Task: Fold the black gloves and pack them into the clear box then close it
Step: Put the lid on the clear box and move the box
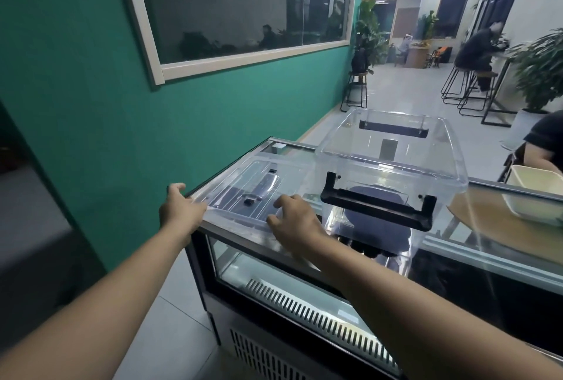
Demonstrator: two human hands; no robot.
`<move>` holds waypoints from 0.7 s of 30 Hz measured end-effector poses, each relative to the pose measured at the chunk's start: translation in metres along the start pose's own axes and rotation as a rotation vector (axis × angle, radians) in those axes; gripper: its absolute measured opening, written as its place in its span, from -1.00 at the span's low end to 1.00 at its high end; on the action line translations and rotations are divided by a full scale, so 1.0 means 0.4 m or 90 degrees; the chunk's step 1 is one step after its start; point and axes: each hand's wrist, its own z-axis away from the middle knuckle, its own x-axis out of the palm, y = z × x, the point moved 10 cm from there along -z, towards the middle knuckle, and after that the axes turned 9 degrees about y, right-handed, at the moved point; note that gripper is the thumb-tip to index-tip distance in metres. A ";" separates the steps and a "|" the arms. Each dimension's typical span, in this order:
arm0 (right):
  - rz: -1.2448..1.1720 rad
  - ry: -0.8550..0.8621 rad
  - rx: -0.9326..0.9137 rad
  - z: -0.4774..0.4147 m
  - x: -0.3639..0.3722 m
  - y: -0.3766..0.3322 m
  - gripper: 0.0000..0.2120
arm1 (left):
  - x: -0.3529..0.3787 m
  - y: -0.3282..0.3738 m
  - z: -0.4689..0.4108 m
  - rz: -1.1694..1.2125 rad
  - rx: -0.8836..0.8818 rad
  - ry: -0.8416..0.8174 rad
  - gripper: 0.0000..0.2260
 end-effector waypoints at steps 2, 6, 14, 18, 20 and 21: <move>-0.008 -0.009 -0.006 0.000 0.007 -0.003 -0.60 | -0.004 -0.030 -0.019 0.069 -0.080 -0.002 -0.42; -0.032 -0.026 -0.019 -0.002 0.005 -0.024 -0.60 | -0.003 -0.064 -0.031 0.191 -0.231 -0.057 -0.90; -0.176 -0.034 -0.019 -0.048 -0.057 -0.162 -0.46 | -0.078 0.106 -0.013 0.302 -0.122 -0.070 -0.93; -0.286 0.010 0.014 -0.088 -0.140 -0.224 -0.44 | -0.123 0.264 0.060 0.292 0.091 -0.039 -0.89; -0.327 0.009 0.039 -0.113 -0.166 -0.238 -0.49 | -0.128 0.323 0.100 0.310 0.158 -0.050 -0.82; -0.338 0.006 0.052 -0.124 -0.179 -0.242 -0.46 | -0.126 0.346 0.120 0.312 0.187 -0.062 -0.79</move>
